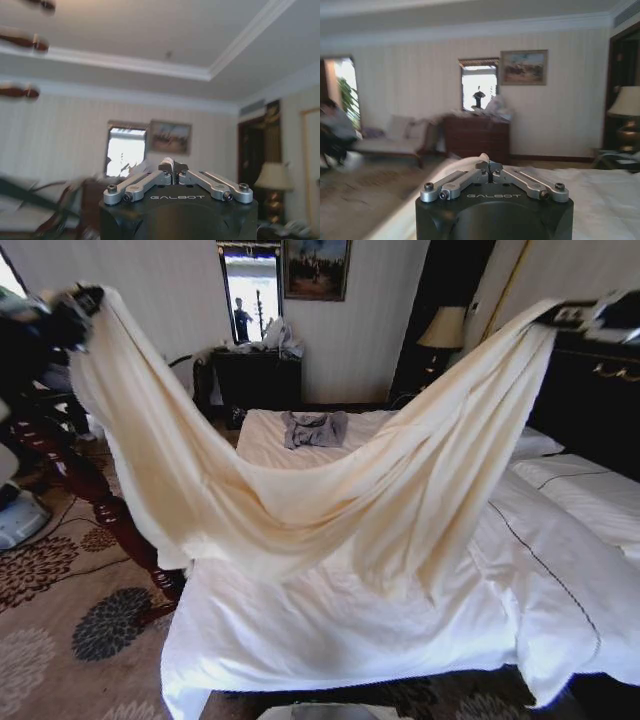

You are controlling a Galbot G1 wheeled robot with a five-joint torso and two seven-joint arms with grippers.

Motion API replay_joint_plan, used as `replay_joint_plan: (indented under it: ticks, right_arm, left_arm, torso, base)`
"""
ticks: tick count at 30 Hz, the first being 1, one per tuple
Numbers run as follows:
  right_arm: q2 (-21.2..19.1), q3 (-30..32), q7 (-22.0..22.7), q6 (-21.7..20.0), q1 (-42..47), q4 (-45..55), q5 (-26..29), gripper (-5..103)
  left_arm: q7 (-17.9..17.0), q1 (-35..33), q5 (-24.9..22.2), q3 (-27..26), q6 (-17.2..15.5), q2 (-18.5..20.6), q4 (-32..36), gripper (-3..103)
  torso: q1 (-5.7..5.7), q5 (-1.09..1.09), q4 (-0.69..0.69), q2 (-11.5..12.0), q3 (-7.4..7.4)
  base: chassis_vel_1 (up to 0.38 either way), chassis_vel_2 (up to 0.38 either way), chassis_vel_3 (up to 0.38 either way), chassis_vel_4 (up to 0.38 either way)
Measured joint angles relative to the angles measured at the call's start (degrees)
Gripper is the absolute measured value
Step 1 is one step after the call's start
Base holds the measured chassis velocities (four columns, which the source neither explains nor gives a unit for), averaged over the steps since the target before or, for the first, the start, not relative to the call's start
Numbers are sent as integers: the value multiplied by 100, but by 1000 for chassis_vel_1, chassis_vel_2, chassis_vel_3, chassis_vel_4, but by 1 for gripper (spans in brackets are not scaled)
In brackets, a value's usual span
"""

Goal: Pick up the clothes from the bed and hang them on the clothes hanger.

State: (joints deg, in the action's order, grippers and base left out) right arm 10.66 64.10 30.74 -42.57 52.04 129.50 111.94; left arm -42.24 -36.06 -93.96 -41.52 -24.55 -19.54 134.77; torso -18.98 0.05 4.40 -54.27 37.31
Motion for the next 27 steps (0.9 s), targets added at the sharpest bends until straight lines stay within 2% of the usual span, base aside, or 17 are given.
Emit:
replay_joint_plan:
  ticks: [1, 2, 4, 6, 8, 10, 11, 12, 13, 15, 16, 17, 18, 20, 23, 26, 27]
  right_arm:
    - [0, 0, 0, 0, 0, 0, 0, 0]
    - [103, -286, -343, 11, 203, -59, -769, 0]
    - [329, -1280, -775, 275, 239, -293, -2034, 0]
    - [373, -1480, -848, 340, 200, -359, -2252, 0]
    - [589, -2615, -1312, 716, -122, -964, -3413, 0]
    - [862, -3485, -1422, 879, -469, -1622, -3853, 0]
    - [862, -3485, -1422, 879, -469, -1622, -3853, 0]
    - [1151, -4141, -1460, 947, -814, -2081, -3986, 0]
    - [1462, -4838, -1500, 1015, -1326, -2580, -4096, 0]
    - [1990, -5890, -1600, 1141, -2480, -3480, -4273, 0]
    - [2183, -6203, -1628, 1196, -2974, -3823, -4328, 0]
    - [2183, -6203, -1628, 1196, -2974, -3823, -4328, 0]
    - [2514, -6649, -1668, 1295, -3747, -4347, -4401, 0]
    - [2907, -7107, -1730, 1401, -4600, -4944, -4485, 0]
    - [3000, -7207, -1760, 1429, -4843, -5078, -4508, 0]
    - [3549, -7635, -1886, 1563, -6325, -6040, -4555, 0]
    - [3549, -7635, -1886, 1563, -6325, -6040, -4555, 0]
  left_arm:
    - [0, 0, 0, 0, 0, 0, 0, 2]
    - [132, 51, 385, 468, 33, -179, -200, 2]
    - [406, 240, 1200, 1363, 134, -621, -778, 2]
    - [464, 290, 1343, 1527, 151, -714, -879, 2]
    - [814, 968, 2159, 2890, 241, -1518, -1888, 2]
    - [935, 1656, 2496, 3622, 254, -2241, -2731, 2]
    - [935, 1656, 2496, 3622, 254, -2241, -2731, 2]
    - [1049, 2072, 2671, 3918, 277, -2690, -3283, 2]
    - [1193, 2557, 2903, 4187, 318, -3209, -4008, 2]
    - [1439, 3225, 3174, 4457, 399, -3797, -4927, 2]
    - [1517, 3489, 3257, 4528, 445, -3985, -5269, 2]
    - [1517, 3489, 3257, 4528, 445, -3985, -5269, 2]
    - [1646, 3933, 3372, 4603, 526, -4258, -5887, 2]
    - [1768, 4468, 3477, 4663, 613, -4609, -6572, 2]
    - [1802, 4624, 3488, 4682, 627, -4710, -6755, 2]
    - [1916, 5409, 3519, 4787, 726, -5080, -7548, 2]
    - [1916, 5409, 3519, 4787, 726, -5080, -7548, 2]
  torso:
    - [0, 0, 0, 0, 0]
    - [-1, -2, 1, 1, 0]
    - [-1, -7, 3, 1, 1]
    - [-1, -6, 2, 2, 2]
    - [0, -5, -5, 1, 0]
    - [-1, -23, 1, 1, 1]
    - [-1, -23, 1, 1, 1]
    - [-1, -5, 10, 2, 2]
    - [-2, 10, 9, 3, 3]
    - [-7, 8, 14, 6, 6]
    - [-7, 5, 11, 6, 6]
    - [-7, 5, 11, 6, 6]
    - [-7, -3, 7, 4, 4]
    - [-5, -2, -3, 5, 4]
    - [-5, -2, -7, 5, 3]
    - [-1, -9, -4, 1, 0]
    - [-1, -9, -4, 1, 0]
  base:
    - [0, 0, 0, 0]
    - [0, 0, 0, 0]
    - [0, 0, 0, 0]
    - [0, 0, 0, 0]
    - [0, 0, 0, 0]
    - [0, 0, 0, 0]
    - [0, 0, 0, 0]
    - [0, 0, 0, 0]
    - [0, 0, 0, 0]
    - [-26, -23, -53, -13]
    - [-41, -53, 0, -25]
    - [-41, -53, 0, -25]
    - [0, 0, 0, 0]
    - [0, 0, 0, 0]
    - [19, 9, 5, 10]
    - [0, 0, 0, 0]
    - [0, 0, 0, 0]
